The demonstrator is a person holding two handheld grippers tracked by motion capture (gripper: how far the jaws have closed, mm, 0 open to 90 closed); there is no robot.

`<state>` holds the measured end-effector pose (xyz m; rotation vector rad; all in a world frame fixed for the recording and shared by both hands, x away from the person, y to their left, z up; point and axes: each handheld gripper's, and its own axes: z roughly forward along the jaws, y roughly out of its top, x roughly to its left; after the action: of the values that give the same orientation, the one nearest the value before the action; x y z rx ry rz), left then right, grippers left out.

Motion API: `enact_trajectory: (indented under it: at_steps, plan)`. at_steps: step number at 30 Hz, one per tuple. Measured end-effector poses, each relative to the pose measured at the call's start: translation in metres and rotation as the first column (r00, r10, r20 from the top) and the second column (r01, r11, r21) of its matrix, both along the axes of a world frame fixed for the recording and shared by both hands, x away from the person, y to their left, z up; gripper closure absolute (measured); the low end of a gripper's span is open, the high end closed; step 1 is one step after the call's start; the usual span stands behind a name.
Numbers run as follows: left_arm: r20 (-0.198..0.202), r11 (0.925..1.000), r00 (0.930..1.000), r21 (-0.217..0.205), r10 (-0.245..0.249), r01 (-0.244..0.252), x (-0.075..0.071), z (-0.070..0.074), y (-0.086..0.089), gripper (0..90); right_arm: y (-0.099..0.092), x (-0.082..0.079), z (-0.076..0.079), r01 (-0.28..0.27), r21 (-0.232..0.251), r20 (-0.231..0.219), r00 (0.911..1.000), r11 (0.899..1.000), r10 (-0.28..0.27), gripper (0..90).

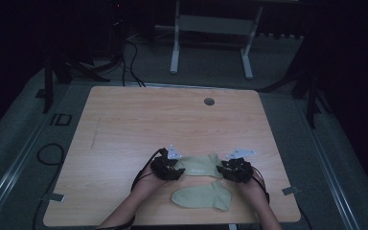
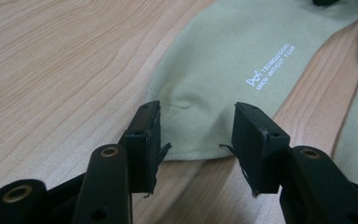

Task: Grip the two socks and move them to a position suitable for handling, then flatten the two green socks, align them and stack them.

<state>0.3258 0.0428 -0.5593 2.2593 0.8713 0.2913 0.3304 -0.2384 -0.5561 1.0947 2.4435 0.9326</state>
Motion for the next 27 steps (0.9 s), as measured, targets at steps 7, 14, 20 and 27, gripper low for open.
enact_trajectory:
  at_steps: [7, 14, 20, 27]
  plan:
    - [-0.021, 0.997, 0.9997, -0.076, -0.014, 0.012, -0.004, 0.014, 0.004, 44.2, 0.002, -0.001, 0.013, -0.006, 0.018, -0.012, 0.9999, 1.0, 0.006, 53.5]
    - [-0.024, 0.9949, 0.9989, -0.093, -0.041, 0.038, -0.023, 0.031, 0.01, 39.8, 0.0, -0.012, 0.031, -0.031, 0.045, 0.0, 0.9995, 0.999, 0.031, 51.6]
    - [-0.045, 0.9948, 0.9982, -0.095, -0.04, 0.036, -0.044, 0.035, 0.02, 39.8, -0.002, -0.031, 0.038, -0.069, 0.051, -0.01, 0.9976, 0.996, 0.069, 52.2]
    - [-0.062, 0.9965, 0.9956, -0.05, -0.07, 0.067, -0.068, 0.026, 0.022, 41.4, -0.009, -0.056, 0.026, -0.082, 0.019, -0.057, 0.9949, 0.996, 0.083, 52.8]
